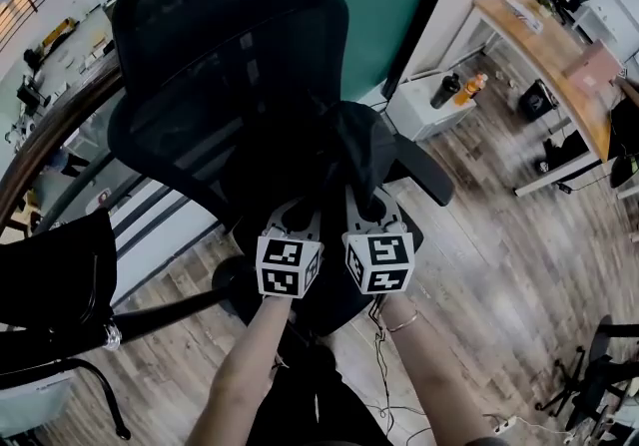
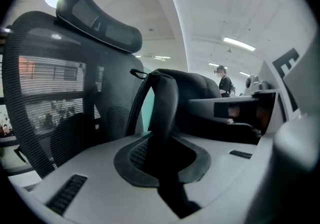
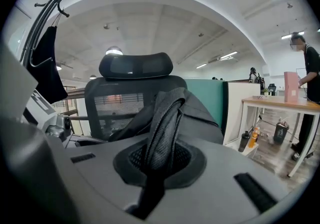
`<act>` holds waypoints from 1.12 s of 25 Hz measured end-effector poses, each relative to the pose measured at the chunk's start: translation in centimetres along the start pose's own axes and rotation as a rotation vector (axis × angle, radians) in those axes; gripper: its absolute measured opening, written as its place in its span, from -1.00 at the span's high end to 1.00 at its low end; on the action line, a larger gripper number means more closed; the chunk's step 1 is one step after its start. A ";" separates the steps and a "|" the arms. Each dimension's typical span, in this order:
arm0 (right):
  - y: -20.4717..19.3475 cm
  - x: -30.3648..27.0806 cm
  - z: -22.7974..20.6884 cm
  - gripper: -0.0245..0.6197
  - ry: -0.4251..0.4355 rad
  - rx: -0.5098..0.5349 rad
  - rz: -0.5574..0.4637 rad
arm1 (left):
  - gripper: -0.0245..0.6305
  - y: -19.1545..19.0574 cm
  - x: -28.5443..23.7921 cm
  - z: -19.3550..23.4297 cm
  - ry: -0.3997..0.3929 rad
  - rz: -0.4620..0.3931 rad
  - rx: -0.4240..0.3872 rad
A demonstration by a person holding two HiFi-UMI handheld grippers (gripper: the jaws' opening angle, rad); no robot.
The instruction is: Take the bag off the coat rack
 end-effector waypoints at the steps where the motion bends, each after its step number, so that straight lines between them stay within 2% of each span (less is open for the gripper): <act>1: -0.5 -0.5 0.1 0.90 0.003 -0.002 0.015 | 0.78 -0.4 -0.2 0.5 0.004 0.011 0.005; 8: -3.5 -3.3 0.9 0.89 0.022 -0.023 0.091 | 0.77 -3.5 -1.1 3.1 0.029 0.073 0.038; 28: -4.2 -8.9 4.0 0.88 0.086 -0.015 0.124 | 0.74 -4.9 -1.8 8.9 0.123 0.125 0.101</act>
Point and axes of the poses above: the fingertips, and each gripper's own axes: x backward along the fingers, z to its left, y out of its top, the point moved 2 cm from there along x, backward along the fingers, and after that the axes turned 2 degrees about -x, right-handed, at the moved point
